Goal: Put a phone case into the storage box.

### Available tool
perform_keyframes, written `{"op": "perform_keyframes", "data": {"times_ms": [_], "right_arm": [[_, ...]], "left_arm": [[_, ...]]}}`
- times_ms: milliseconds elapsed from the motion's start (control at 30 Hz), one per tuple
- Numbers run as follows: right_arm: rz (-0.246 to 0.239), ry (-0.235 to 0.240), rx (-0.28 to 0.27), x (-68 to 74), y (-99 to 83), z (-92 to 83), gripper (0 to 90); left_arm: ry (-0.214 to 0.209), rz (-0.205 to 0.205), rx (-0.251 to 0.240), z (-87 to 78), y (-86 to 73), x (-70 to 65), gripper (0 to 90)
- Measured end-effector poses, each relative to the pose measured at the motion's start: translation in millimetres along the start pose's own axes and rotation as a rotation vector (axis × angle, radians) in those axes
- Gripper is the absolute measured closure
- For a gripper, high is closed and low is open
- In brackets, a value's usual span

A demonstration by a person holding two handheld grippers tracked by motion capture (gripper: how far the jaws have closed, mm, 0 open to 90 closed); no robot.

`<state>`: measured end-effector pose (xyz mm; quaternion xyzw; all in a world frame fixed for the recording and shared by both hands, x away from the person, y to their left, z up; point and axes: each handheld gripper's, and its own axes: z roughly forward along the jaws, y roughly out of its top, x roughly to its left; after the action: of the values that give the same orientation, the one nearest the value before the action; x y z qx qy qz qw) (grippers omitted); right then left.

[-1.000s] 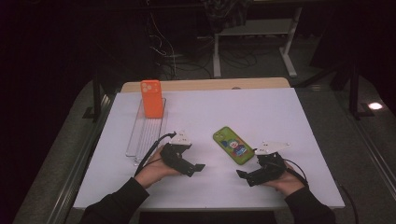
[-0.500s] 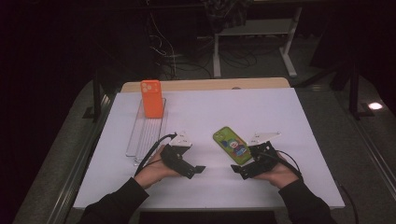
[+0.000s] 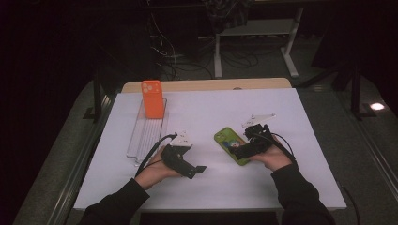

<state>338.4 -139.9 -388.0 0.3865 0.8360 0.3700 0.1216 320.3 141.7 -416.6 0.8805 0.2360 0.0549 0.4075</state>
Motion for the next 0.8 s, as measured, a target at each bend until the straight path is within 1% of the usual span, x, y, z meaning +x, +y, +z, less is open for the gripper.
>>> {"op": "perform_keyframes", "data": {"times_ms": [67,100,133,200,233,267,300,367,467,567,633,700,733,767,800], "right_arm": [[0.016,-0.010,0.001,-2.8,2.6,4.3,0.0],[0.013,-0.023,0.006,-4.6,3.5,6.4,0.0],[0.028,-0.037,0.016,-6.0,4.0,8.8,0.0],[0.048,-0.044,0.032,-9.0,3.8,12.4,0.0],[0.038,-0.057,0.043,-11.8,3.2,15.2,0.0],[0.039,-0.066,0.050,-12.7,2.5,17.0,0.0],[0.051,-0.073,0.072,-13.4,1.5,19.1,0.0],[0.055,-0.084,0.096,-14.9,-0.6,23.1,0.0],[0.065,-0.083,0.126,-16.0,-5.0,29.9,0.0],[0.047,-0.093,0.152,-16.1,-8.1,36.1,0.0],[0.042,-0.090,0.162,-15.7,-9.3,38.8,0.0],[0.039,-0.091,0.172,-14.8,-10.4,41.1,0.0],[0.049,-0.090,0.175,-13.9,-11.5,42.8,0.0],[0.033,-0.092,0.183,-14.5,-12.5,44.6,0.0],[0.046,-0.091,0.196,-13.0,-13.8,46.2,0.0]], "left_arm": [[0.001,-0.003,-0.003,0.0,0.0,0.1,0.0],[0.003,-0.003,-0.006,0.2,0.0,0.4,0.0],[0.004,-0.004,-0.006,0.3,0.0,0.6,0.0],[0.005,-0.006,-0.007,0.4,-0.1,0.8,0.0],[0.005,-0.006,-0.007,0.3,-0.2,0.9,0.0],[0.004,-0.008,-0.007,0.3,-0.3,1.1,0.0],[0.005,-0.013,-0.007,0.4,-0.5,0.9,0.0],[0.005,-0.026,-0.007,0.5,-0.8,0.7,0.0],[0.005,-0.033,-0.006,0.3,-0.9,1.0,0.0],[0.003,-0.039,-0.011,0.7,-0.9,0.9,0.0],[0.003,-0.035,-0.005,0.7,-1.1,1.4,0.0],[0.004,-0.037,0.000,0.8,-1.4,1.5,0.0],[0.004,-0.039,-0.001,1.0,-1.5,1.4,0.0],[0.004,-0.039,-0.001,1.0,-1.6,1.5,0.0],[0.007,-0.037,0.001,1.0,-1.6,1.7,0.0]]}}
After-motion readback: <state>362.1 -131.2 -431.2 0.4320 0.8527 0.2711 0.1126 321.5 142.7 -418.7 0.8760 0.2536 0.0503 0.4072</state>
